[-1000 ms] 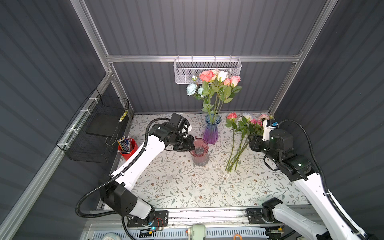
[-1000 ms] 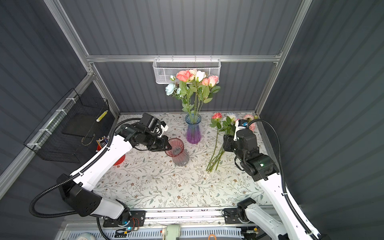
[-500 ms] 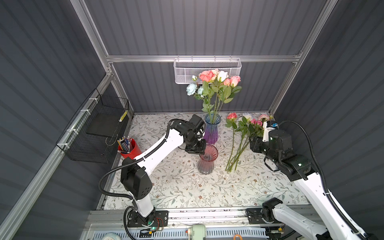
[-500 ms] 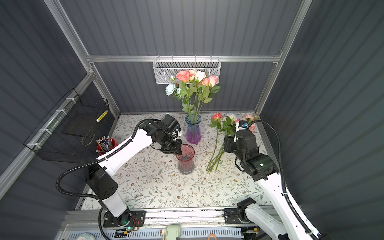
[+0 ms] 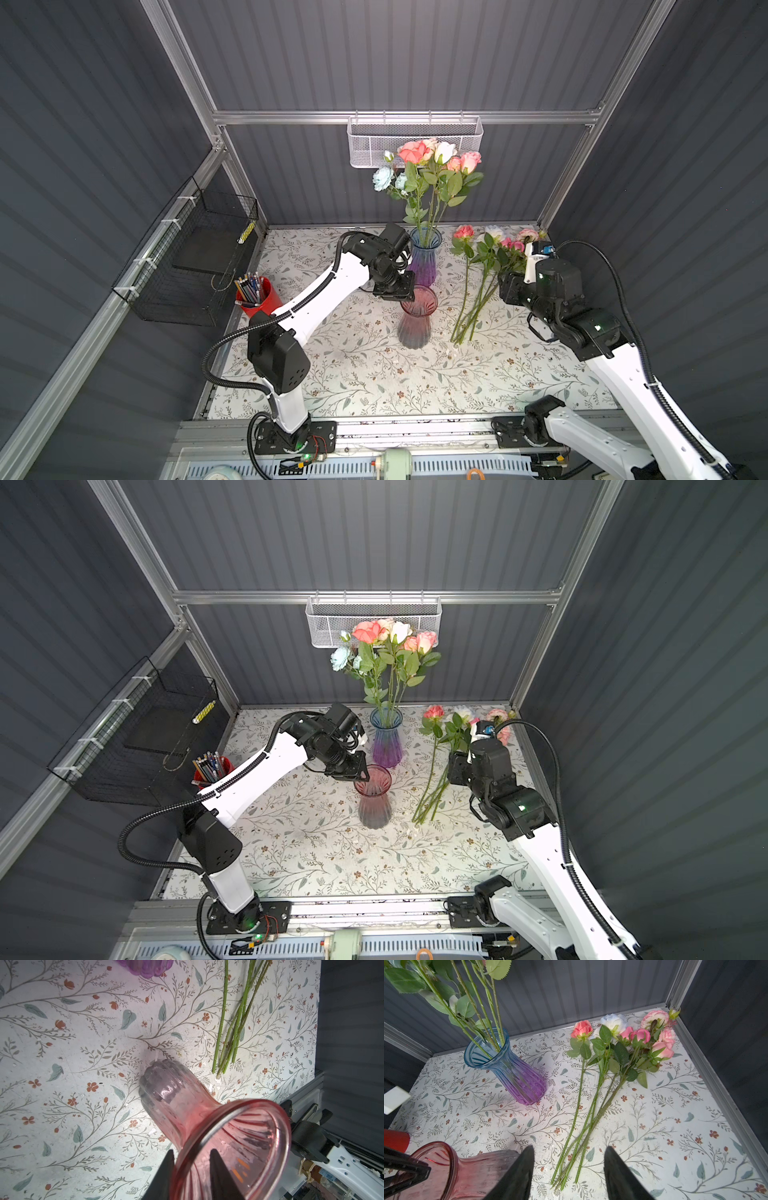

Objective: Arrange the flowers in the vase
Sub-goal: 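Slide the pink-gray vase nearer the robot, in front of the blue-purple vase, then open the left gripper and lift it away from the pink-gray vase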

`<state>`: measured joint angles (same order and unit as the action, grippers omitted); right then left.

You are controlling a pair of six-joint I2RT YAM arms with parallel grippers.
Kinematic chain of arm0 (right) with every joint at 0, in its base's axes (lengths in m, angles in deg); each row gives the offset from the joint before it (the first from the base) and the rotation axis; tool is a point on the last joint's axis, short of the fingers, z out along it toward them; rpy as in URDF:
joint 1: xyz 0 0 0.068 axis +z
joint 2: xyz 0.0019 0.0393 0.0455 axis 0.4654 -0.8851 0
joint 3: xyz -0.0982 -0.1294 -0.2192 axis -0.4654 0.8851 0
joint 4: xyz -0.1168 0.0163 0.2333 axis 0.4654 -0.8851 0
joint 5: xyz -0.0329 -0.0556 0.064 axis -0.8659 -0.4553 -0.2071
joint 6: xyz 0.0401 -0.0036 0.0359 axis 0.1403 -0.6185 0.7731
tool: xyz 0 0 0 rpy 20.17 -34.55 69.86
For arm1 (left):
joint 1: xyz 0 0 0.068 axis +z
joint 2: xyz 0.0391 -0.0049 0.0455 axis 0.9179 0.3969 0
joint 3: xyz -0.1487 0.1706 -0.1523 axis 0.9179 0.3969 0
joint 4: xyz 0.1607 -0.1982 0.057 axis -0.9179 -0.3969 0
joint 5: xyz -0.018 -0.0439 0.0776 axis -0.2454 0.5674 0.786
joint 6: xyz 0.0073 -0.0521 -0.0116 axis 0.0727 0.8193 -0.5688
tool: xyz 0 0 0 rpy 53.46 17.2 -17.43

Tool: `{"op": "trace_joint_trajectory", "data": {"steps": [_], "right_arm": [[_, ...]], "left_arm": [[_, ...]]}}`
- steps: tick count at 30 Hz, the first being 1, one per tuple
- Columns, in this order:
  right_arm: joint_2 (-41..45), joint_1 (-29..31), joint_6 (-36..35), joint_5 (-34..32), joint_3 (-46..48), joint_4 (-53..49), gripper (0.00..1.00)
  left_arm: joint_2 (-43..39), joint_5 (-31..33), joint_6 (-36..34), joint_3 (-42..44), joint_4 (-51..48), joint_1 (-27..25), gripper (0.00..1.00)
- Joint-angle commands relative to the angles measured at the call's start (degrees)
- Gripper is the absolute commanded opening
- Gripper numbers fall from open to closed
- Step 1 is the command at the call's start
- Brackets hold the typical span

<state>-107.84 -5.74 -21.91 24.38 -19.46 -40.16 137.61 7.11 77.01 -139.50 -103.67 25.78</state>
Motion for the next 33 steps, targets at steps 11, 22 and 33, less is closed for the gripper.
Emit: {"op": "trace_joint_trajectory", "data": {"steps": [11,22,33], "right_arm": [[-4.35,-1.19,0.20,-1.78,-0.04,1.89,0.58],[-20.90,-12.21,4.69,4.47,2.32,11.29,0.47],[-43.45,-18.51,4.96,15.21,-9.40,10.89,0.36]], "left_arm": [[-13.91,13.63,-6.05,1.26,3.72,0.46,0.71],[-45.06,37.67,-2.86,32.85,34.05,0.50,0.93],[-38.94,29.56,-2.23,39.37,34.96,14.97,0.99]]}}
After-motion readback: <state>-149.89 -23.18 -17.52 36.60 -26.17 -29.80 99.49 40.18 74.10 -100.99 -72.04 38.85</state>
